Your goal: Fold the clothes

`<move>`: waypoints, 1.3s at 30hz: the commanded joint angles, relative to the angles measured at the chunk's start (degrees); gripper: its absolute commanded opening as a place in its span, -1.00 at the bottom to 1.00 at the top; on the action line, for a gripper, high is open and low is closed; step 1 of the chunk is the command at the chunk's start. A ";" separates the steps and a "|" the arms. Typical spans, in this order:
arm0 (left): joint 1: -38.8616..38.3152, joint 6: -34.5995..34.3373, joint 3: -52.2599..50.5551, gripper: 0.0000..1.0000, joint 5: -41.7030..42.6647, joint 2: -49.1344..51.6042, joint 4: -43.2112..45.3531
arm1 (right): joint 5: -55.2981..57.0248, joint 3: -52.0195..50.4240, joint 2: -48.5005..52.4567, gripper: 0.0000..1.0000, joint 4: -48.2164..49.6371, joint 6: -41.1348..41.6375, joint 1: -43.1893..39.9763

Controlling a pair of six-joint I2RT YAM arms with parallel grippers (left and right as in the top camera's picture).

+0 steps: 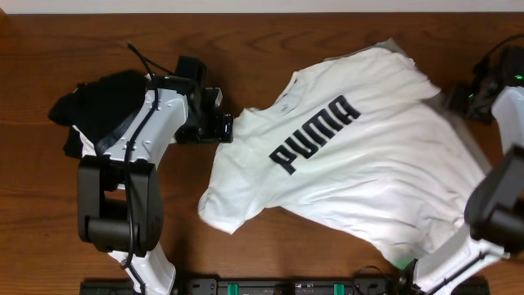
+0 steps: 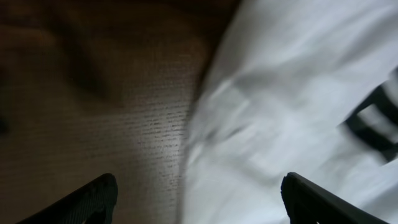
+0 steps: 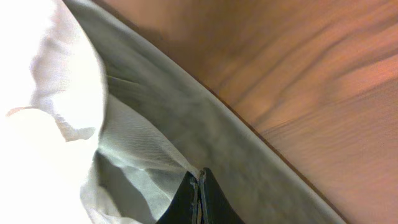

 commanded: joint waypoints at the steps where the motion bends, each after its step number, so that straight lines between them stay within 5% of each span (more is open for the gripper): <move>1: -0.09 0.55 -0.68 0.72 -0.50 1.05 0.55 | 4.98 1.05 -10.82 -0.97 2.12 1.88 -0.76; 16: -7.58 0.33 -0.68 0.74 7.32 3.37 8.39 | 6.16 0.98 -19.04 -0.98 1.16 1.90 -0.66; 27: -19.23 0.33 -0.68 0.83 -1.44 6.86 15.54 | 6.12 0.98 -19.04 -0.97 -0.11 1.90 -0.66; 31: -19.91 0.31 -0.68 0.15 -2.89 10.34 15.39 | 5.70 0.98 -19.04 -0.98 -0.17 1.90 -0.68; 34: -19.65 -0.07 -0.68 -0.79 -4.04 11.65 14.27 | 5.73 0.98 -19.04 -0.98 -0.13 1.90 -0.68; 39: -17.46 -7.15 -0.66 -0.88 -16.13 10.08 7.63 | 8.68 0.98 -19.04 -0.97 0.24 2.01 -0.85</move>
